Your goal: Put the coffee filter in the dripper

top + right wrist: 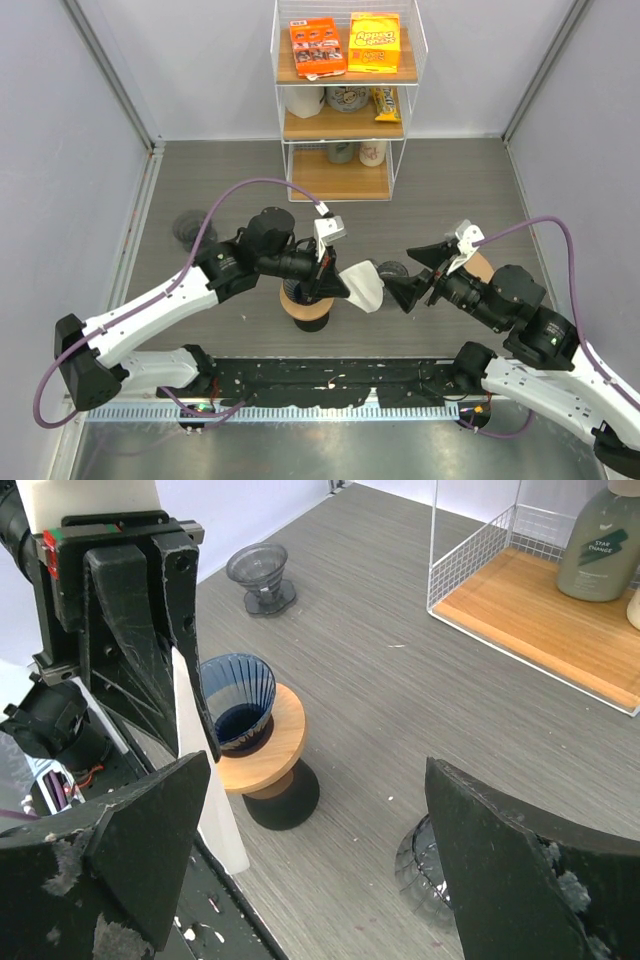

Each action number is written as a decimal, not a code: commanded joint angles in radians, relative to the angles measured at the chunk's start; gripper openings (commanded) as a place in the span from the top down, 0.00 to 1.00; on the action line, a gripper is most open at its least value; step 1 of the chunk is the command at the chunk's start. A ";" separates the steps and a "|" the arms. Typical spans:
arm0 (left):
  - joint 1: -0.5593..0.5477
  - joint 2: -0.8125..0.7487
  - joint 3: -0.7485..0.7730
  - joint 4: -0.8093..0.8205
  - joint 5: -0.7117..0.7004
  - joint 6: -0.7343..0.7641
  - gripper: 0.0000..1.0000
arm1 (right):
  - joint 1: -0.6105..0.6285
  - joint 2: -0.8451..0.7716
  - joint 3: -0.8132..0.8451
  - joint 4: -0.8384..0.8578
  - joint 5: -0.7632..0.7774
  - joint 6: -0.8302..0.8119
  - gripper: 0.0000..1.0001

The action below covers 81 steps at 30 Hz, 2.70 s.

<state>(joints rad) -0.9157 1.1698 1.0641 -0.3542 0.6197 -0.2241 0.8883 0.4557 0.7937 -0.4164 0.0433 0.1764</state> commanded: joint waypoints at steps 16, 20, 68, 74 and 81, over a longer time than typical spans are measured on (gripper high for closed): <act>0.003 0.021 0.046 -0.006 -0.011 0.009 1.00 | 0.005 0.009 0.073 -0.051 -0.028 0.012 0.05; 0.003 0.024 0.054 -0.011 -0.006 0.009 1.00 | 0.003 0.027 0.072 -0.050 -0.066 0.012 0.05; 0.003 0.018 0.050 -0.020 -0.015 0.025 1.00 | 0.004 0.043 0.105 -0.099 -0.111 0.023 0.05; 0.003 0.014 0.046 -0.019 -0.018 0.028 1.00 | 0.003 0.044 0.108 -0.114 -0.105 0.021 0.04; 0.003 0.014 0.043 -0.012 -0.005 0.031 1.00 | 0.004 0.038 0.107 -0.124 -0.092 0.017 0.05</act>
<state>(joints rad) -0.9157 1.1957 1.0771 -0.3767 0.6022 -0.2043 0.8883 0.5018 0.8612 -0.5533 -0.0582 0.1940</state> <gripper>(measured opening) 0.038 0.955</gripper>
